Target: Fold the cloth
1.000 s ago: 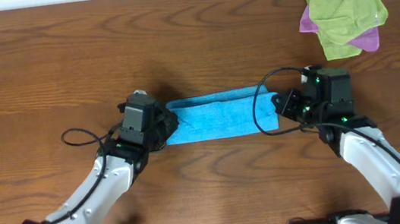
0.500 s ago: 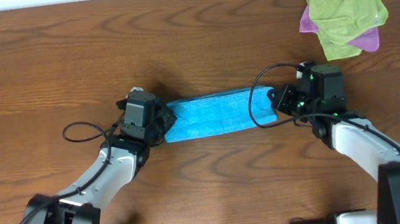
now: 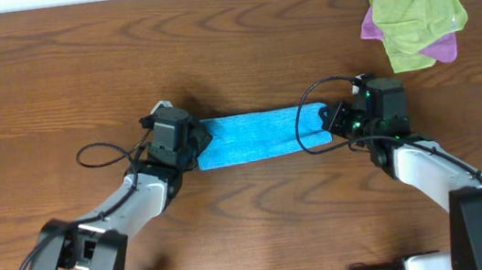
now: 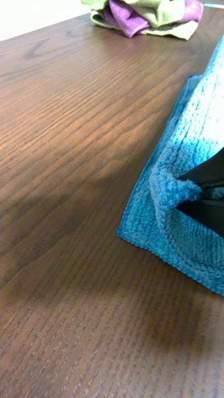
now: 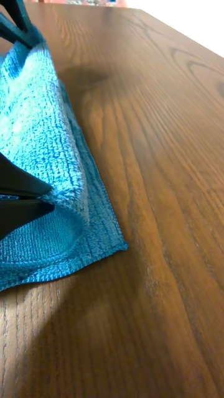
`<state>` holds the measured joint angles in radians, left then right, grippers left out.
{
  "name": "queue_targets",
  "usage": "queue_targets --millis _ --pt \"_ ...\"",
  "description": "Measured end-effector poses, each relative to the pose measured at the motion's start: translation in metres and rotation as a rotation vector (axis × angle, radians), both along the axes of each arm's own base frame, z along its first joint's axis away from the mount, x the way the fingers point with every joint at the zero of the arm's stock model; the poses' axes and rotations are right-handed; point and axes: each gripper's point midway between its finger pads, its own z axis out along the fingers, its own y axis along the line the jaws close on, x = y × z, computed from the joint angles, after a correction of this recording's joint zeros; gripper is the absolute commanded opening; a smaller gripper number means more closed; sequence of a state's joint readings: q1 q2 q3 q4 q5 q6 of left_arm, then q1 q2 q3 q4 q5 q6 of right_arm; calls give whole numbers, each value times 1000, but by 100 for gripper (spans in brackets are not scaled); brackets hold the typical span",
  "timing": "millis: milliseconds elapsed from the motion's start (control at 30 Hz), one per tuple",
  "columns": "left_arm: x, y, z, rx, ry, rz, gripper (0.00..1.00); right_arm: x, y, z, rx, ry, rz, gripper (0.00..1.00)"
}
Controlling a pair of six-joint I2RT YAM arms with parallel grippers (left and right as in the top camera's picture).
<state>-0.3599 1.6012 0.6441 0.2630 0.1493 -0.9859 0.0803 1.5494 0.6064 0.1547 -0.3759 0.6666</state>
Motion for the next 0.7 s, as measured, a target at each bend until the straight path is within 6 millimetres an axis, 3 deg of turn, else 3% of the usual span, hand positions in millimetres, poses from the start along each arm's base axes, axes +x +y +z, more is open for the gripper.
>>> queue_targets --millis 167,200,233,267,333,467,700 --pt "2 -1 -4 -2 -3 0 8 0 -1 0 -7 0 -4 2" --pt "3 -1 -3 -2 -5 0 18 0 -1 0 -7 0 -5 8" --pt "3 -1 -3 3 -7 -4 36 0 -1 0 -8 -1 -5 26" --pt "3 -1 -3 4 -7 -3 41 0 -1 -1 -5 2 -10 33" --pt "3 0 -3 9 -10 -2 51 1 -2 -1 -9 1 -14 39" --pt "4 3 -4 18 -14 0 94 1 -2 -1 -9 2 -15 42" --pt "9 15 -2 9 -13 21 95 0 0 0 11 11 -21 41"
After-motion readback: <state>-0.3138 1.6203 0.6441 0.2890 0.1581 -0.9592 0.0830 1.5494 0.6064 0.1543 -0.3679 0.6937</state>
